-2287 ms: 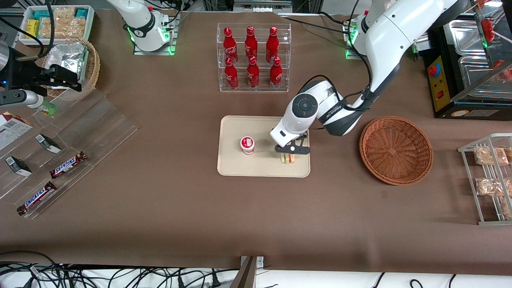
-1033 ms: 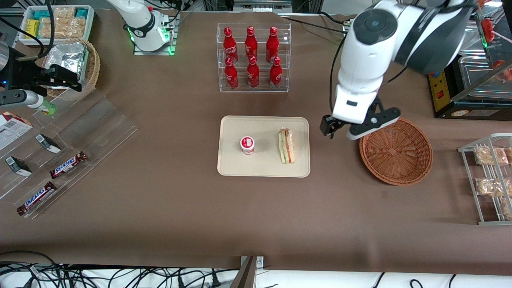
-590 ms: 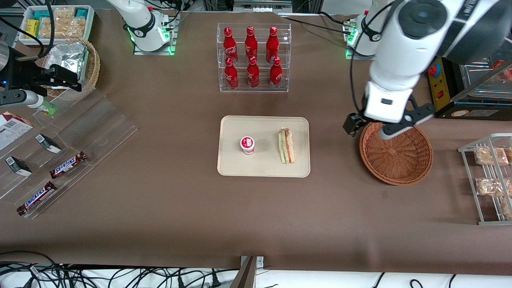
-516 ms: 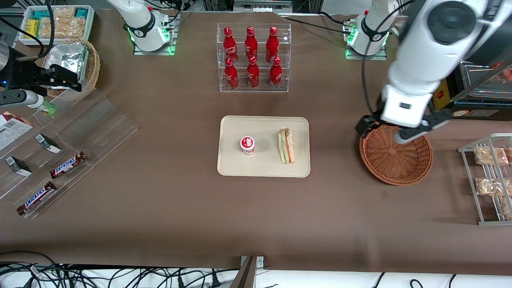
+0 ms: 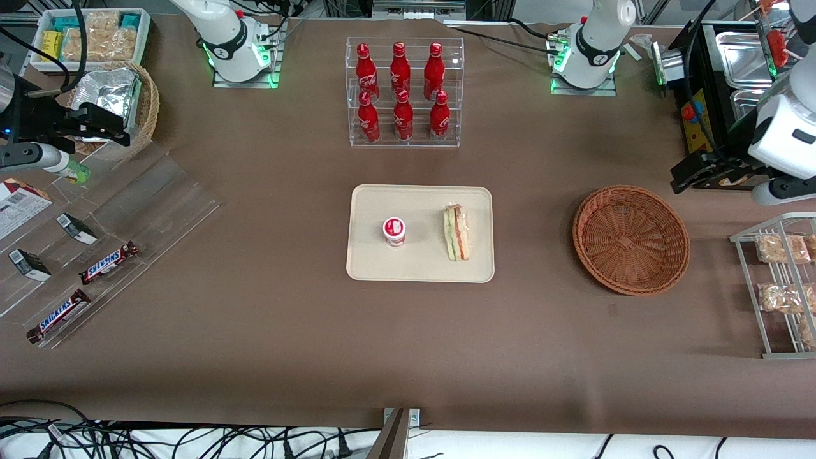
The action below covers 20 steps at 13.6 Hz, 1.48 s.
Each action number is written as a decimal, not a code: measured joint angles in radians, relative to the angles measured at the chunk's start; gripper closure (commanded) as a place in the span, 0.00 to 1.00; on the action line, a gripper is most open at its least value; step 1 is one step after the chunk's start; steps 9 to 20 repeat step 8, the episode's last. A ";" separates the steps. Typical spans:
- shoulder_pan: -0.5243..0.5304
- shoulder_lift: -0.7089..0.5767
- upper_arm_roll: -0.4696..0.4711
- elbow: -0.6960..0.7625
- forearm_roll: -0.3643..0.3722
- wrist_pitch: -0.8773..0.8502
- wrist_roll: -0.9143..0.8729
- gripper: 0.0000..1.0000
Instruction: Place sandwich from basket to tray
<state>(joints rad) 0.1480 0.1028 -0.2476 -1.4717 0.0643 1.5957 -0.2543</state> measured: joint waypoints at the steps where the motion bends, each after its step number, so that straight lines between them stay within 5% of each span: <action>1: -0.006 0.000 0.012 -0.001 0.000 -0.002 0.045 0.00; 6: -0.020 -0.001 0.059 -0.013 -0.053 -0.007 0.234 0.00; 20: -0.022 -0.003 0.061 -0.013 -0.054 -0.010 0.243 0.00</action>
